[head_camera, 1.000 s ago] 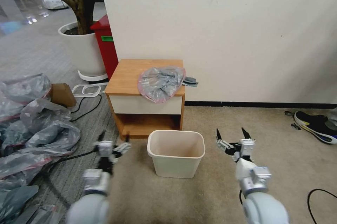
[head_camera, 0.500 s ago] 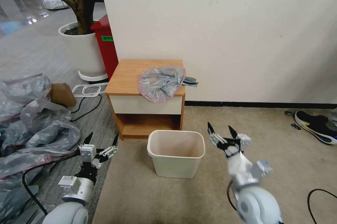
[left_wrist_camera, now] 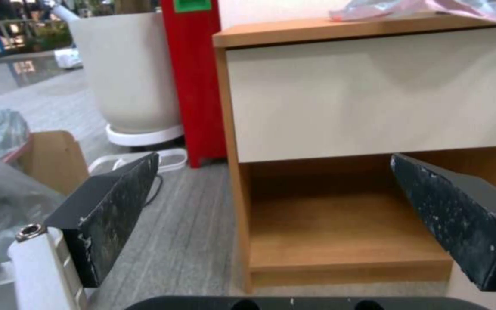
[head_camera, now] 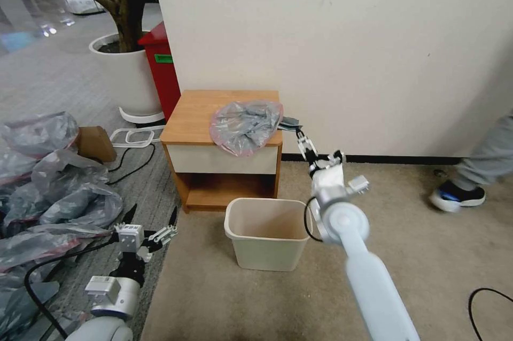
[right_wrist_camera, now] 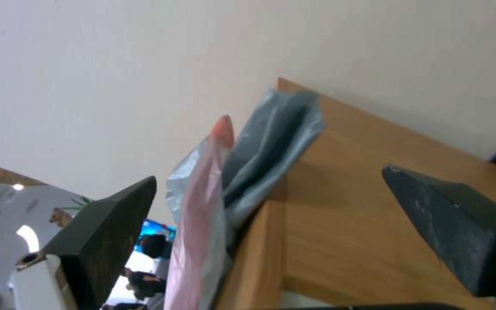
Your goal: Pick up the garbage bag from the table and place it over the trash can.
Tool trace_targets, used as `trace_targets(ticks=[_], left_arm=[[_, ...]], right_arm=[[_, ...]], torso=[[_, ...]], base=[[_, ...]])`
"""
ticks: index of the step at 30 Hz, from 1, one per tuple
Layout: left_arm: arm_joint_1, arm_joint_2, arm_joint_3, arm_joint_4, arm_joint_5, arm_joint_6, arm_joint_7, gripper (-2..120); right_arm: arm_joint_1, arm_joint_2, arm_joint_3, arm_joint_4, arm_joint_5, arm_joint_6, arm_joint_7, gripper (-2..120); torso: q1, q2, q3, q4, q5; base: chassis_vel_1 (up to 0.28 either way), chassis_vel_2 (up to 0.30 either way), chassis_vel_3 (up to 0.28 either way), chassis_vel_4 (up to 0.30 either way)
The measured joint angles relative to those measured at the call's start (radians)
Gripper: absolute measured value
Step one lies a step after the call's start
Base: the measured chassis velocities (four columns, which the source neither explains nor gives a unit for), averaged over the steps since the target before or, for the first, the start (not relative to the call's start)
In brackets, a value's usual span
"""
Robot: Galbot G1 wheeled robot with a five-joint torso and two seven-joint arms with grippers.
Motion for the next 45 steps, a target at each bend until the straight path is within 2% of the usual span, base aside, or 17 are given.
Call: trace_targets(ticks=[7,15,18,21,23,26,27,29,31,33,35,37,39,42,45], left_arm=[[0.016,-0.018,-0.004,0.001,0.008,-0.032,-0.008,100],[0.031,-0.03,-0.01,0.01,0.014,-0.049,-0.009,100],[0.031,-0.036,-0.008,0.012,0.016,-0.052,-0.01,100],[0.03,-0.04,-0.005,0.012,0.018,-0.054,-0.015,100],[0.03,-0.04,-0.005,0.012,0.018,-0.054,-0.015,100],[0.032,-0.04,-0.007,0.012,0.018,-0.057,-0.017,100],[0.032,-0.04,-0.007,0.012,0.018,-0.057,-0.017,100],[0.034,-0.042,-0.007,0.012,0.018,-0.06,-0.018,100],[0.035,-0.043,-0.007,0.012,0.019,-0.061,-0.018,100],[0.036,-0.049,-0.004,0.017,0.024,-0.07,-0.018,100],[0.036,-0.05,-0.003,0.018,0.024,-0.071,-0.018,100],[0.036,-0.051,-0.001,0.022,0.026,-0.075,-0.018,100],[0.036,-0.051,-0.001,0.023,0.027,-0.075,-0.018,100],[0.034,-0.049,-0.001,0.024,0.027,-0.075,-0.019,100],[0.033,-0.047,-0.001,0.025,0.027,-0.075,-0.019,100]], right_arm=[[0.116,0.052,-0.03,-0.174,-0.006,0.059,-0.066,100],[0.175,0.064,-0.022,-0.225,-0.002,0.075,-0.091,100],[0.186,0.067,-0.018,-0.249,-0.004,0.075,-0.098,95],[0.191,0.076,-0.008,-0.274,-0.011,0.084,-0.113,81],[0.192,0.076,-0.006,-0.277,-0.012,0.084,-0.115,78],[0.192,0.08,0.002,-0.287,-0.017,0.086,-0.122,62],[0.192,0.08,0.002,-0.287,-0.017,0.086,-0.122,62],[0.194,0.084,0.007,-0.287,-0.018,0.086,-0.126,52],[0.194,0.084,0.007,-0.287,-0.018,0.086,-0.126,49],[0.197,0.086,0.007,-0.287,-0.02,0.089,-0.129,36],[0.197,0.086,0.007,-0.287,-0.021,0.089,-0.129,34],[0.196,0.086,0.007,-0.287,-0.025,0.091,-0.131,21],[0.195,0.086,0.007,-0.287,-0.027,0.092,-0.131,18],[0.195,0.087,0.008,-0.287,-0.029,0.094,-0.131,3],[0.194,0.086,0.009,-0.287,-0.03,0.094,-0.132,0]], torso=[[0.0,0.0,0.0,-0.0001,0.0002],[0.0,0.0,0.0,-0.0001,0.0001],[0.0,0.0,0.0,-0.0002,0.0001],[0.0,0.0,0.0,-0.0001,0.0001],[0.0,0.0,0.0,-0.0001,0.0001],[0.0,0.0,0.0,-0.0002,0.0002],[0.0,0.0,0.0,-0.0002,0.0002],[0.0,0.0,0.0,-0.0001,0.0002],[0.0,0.0,0.0,-0.0001,0.0002],[0.0,0.0,0.0,-0.0001,0.0001],[0.0,0.0,0.0,-0.0001,0.0002],[0.0,0.0,0.0,-0.0001,0.0001],[0.0,0.0,0.0,-0.0002,0.0002],[0.0,0.0,0.0,-0.0001,0.0002],[0.0,0.0,0.0,-0.0002,0.0002]], base=[[0.0,0.0,0.0,0.0],[0.0,0.0,0.0,0.0],[0.0,0.0,0.0,0.0],[0.0,0.0,0.0,0.0],[0.0,0.0,0.0,0.0],[0.0,0.0,0.0,0.0],[0.0,0.0,0.0,0.0],[0.0,0.0,0.0,0.0],[0.0,0.0,0.0,0.0],[0.0,0.0,0.0,0.0],[0.0,0.0,0.0,0.0],[0.0,0.0,0.0,0.0],[0.0,0.0,0.0,0.0],[0.0,0.0,0.0,0.0],[0.0,0.0,0.0,0.0]])
